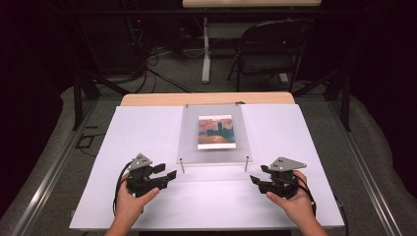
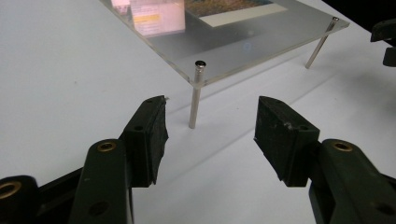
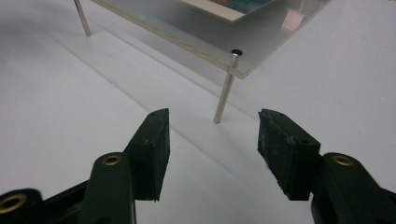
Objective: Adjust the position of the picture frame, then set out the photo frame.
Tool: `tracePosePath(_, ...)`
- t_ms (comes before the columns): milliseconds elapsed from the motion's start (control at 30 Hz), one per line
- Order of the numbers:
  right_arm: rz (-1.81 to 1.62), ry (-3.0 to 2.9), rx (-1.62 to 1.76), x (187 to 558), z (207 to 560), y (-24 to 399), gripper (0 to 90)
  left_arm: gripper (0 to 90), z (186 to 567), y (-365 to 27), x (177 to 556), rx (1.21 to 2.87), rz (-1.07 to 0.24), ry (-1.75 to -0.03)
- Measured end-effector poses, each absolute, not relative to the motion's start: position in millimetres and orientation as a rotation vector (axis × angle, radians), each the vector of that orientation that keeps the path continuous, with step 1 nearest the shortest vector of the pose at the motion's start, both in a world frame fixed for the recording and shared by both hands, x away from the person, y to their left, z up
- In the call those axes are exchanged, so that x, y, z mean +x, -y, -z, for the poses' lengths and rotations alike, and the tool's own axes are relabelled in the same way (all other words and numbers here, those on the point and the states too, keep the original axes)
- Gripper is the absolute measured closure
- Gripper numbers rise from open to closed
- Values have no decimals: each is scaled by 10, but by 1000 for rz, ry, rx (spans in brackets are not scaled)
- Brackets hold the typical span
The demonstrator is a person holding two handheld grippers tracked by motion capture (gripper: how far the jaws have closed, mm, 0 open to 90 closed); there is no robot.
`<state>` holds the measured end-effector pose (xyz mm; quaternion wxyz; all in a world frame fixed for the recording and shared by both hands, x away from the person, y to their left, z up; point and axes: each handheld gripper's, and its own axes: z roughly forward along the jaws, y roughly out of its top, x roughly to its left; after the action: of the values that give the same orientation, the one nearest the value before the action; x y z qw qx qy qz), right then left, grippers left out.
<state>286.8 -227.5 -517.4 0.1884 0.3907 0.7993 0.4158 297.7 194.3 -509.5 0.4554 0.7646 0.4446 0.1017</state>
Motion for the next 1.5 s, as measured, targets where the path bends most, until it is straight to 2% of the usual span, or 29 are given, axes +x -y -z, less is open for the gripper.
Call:
tracePosePath(367, -1189, -2201, 1174, 2918, 5099, 2432, 449, 419, 4950, -2011, 3096, 1860, -292, -1153)
tracePosePath(633, -1183, -2198, 1204, 3016, 5060, 2457, 449, 432, 4846, -2009, 3290, 1852, -267, -1182)
tracePosePath(1033, -1136, -2260, 1292, 3409, 4944, 2484, 431, 473, 4706, -2026, 3734, 1856, -231, -1222)
tracePosePath(1500, -1071, -2265, 1338, 3938, 4658, 2367, 454, 457, 4463, -1913, 4198, 1865, -233, -1294)
